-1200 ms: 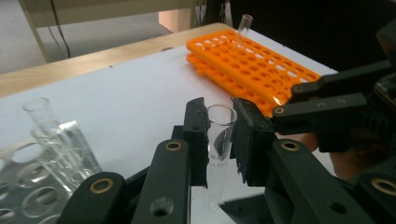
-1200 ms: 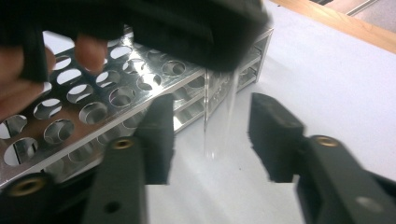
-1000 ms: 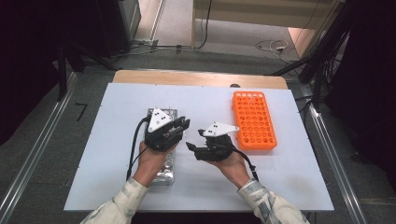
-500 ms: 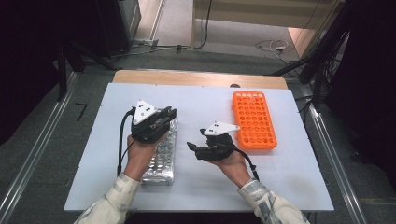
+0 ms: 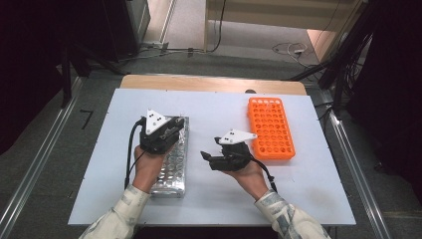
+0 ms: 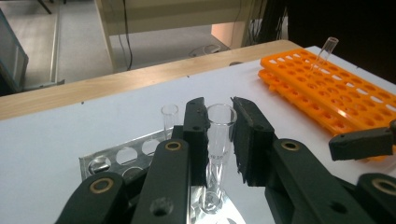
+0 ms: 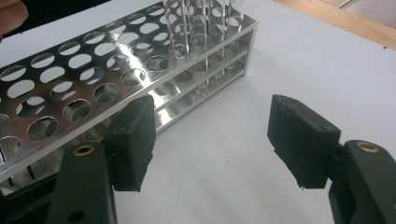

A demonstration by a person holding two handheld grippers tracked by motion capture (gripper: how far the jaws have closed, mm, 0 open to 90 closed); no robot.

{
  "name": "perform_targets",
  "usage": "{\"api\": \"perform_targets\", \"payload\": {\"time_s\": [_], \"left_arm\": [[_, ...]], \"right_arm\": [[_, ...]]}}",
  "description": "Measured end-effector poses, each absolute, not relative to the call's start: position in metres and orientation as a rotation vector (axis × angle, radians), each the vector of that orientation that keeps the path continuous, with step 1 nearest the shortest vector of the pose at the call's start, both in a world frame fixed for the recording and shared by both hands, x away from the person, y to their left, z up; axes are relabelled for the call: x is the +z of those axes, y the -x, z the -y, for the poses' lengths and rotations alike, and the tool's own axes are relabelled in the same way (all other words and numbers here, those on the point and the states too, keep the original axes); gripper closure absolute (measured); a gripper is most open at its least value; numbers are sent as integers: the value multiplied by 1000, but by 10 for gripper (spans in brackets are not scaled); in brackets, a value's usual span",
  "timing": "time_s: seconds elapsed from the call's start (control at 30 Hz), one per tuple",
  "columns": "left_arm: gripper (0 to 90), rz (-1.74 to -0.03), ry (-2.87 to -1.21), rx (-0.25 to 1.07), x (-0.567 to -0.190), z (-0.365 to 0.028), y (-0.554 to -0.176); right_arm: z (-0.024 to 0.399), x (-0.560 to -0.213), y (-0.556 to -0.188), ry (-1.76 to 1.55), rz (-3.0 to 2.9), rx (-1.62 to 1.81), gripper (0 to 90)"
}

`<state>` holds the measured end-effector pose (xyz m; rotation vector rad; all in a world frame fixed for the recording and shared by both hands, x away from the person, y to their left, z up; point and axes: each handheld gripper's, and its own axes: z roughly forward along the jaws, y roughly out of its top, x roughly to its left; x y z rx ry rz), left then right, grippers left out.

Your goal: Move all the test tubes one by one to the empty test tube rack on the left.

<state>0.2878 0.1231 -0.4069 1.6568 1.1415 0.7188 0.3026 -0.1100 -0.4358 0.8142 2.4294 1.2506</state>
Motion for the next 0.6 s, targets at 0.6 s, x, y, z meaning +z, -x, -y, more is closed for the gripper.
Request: {"api": "perform_targets", "payload": {"time_s": [0.6], "left_arm": [[747, -1188, -1728, 706, -427, -119, -289]], "right_arm": [[112, -437, -303, -814, -2433, 1239, 312]]}}
